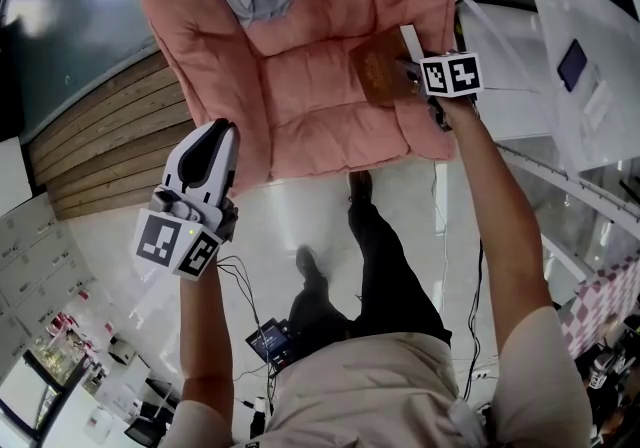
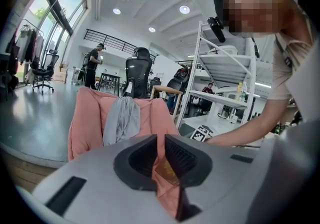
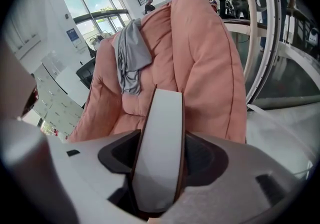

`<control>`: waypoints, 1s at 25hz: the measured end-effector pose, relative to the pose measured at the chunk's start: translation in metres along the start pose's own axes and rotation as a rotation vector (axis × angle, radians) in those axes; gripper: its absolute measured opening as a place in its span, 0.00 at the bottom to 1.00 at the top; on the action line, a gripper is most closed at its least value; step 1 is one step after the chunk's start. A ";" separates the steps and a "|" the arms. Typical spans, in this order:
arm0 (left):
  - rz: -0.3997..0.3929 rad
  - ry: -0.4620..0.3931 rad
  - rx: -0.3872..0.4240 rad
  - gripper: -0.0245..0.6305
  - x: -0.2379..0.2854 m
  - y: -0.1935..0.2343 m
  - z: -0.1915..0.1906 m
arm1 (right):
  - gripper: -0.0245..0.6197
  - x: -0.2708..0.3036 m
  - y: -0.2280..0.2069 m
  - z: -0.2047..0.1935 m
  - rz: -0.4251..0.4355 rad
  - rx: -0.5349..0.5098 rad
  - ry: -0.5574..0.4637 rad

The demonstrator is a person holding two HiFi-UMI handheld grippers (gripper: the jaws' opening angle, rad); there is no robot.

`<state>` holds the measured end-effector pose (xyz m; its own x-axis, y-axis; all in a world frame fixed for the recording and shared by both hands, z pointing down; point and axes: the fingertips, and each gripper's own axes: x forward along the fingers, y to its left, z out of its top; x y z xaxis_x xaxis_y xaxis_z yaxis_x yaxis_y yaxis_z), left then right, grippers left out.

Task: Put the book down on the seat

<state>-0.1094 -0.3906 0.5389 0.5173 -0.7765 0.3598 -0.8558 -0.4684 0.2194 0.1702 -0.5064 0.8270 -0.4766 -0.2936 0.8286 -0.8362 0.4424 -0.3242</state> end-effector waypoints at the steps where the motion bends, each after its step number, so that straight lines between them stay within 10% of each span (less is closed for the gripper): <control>1: 0.000 0.000 0.000 0.07 -0.001 -0.001 0.000 | 0.43 -0.001 -0.001 0.000 -0.010 -0.010 0.001; 16: -0.004 -0.064 0.055 0.07 -0.057 -0.032 0.057 | 0.45 -0.132 0.058 0.059 -0.078 -0.120 -0.246; 25: -0.009 -0.137 0.090 0.07 -0.165 -0.062 0.102 | 0.06 -0.306 0.220 0.093 0.046 -0.191 -0.577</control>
<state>-0.1422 -0.2762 0.3737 0.5255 -0.8192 0.2296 -0.8508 -0.5071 0.1376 0.1071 -0.3985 0.4598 -0.6261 -0.6585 0.4175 -0.7730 0.5944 -0.2217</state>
